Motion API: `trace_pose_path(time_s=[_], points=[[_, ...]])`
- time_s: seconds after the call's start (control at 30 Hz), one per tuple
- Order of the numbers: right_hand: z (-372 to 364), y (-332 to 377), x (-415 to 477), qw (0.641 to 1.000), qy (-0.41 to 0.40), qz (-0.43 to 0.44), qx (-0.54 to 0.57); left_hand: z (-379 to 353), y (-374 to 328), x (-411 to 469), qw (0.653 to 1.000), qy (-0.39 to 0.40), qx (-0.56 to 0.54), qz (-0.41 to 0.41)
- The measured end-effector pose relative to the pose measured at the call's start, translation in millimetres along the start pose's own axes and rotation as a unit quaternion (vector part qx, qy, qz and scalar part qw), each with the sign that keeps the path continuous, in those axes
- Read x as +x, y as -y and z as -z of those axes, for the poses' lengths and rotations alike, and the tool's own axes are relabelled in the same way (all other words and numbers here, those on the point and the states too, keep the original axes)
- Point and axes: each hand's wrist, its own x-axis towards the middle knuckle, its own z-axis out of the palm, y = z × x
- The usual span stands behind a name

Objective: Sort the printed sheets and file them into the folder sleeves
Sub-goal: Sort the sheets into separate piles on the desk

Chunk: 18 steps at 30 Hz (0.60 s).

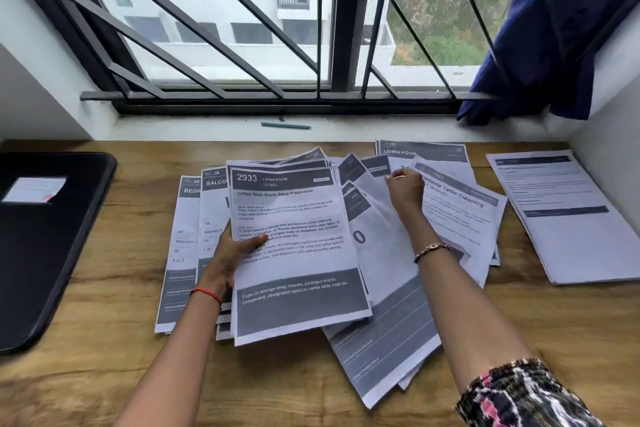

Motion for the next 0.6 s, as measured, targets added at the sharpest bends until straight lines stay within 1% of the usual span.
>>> trace_pose_path(time_s=[0.1, 0.17, 0.27, 0.37, 0.47, 0.6], points=[[9, 10, -2, 0.999, 0.007, 0.044, 0.02, 1, 1, -1, 1.0, 0.001, 0.002, -0.004], [15, 17, -2, 0.997, -0.005, 0.065, 0.041, 2, 1, -2, 1.0, 0.002, -0.001, -0.005], [24, 30, 1, 0.993, -0.037, 0.09, 0.07, 2, 1, -4, 1.0, 0.009, 0.005, -0.013], [34, 49, 2, 0.983, -0.09, 0.137, 0.083, 3, -1, -6, 1.0, 0.011, 0.002, -0.018], [44, 73, -5, 0.958, -0.154, 0.219, 0.106, 1, -3, -9, 0.999, 0.018, 0.014, -0.023], [56, 108, -21, 0.909, -0.227, 0.317, 0.147, 0, -3, -11, 0.999, 0.033, 0.034, -0.025]])
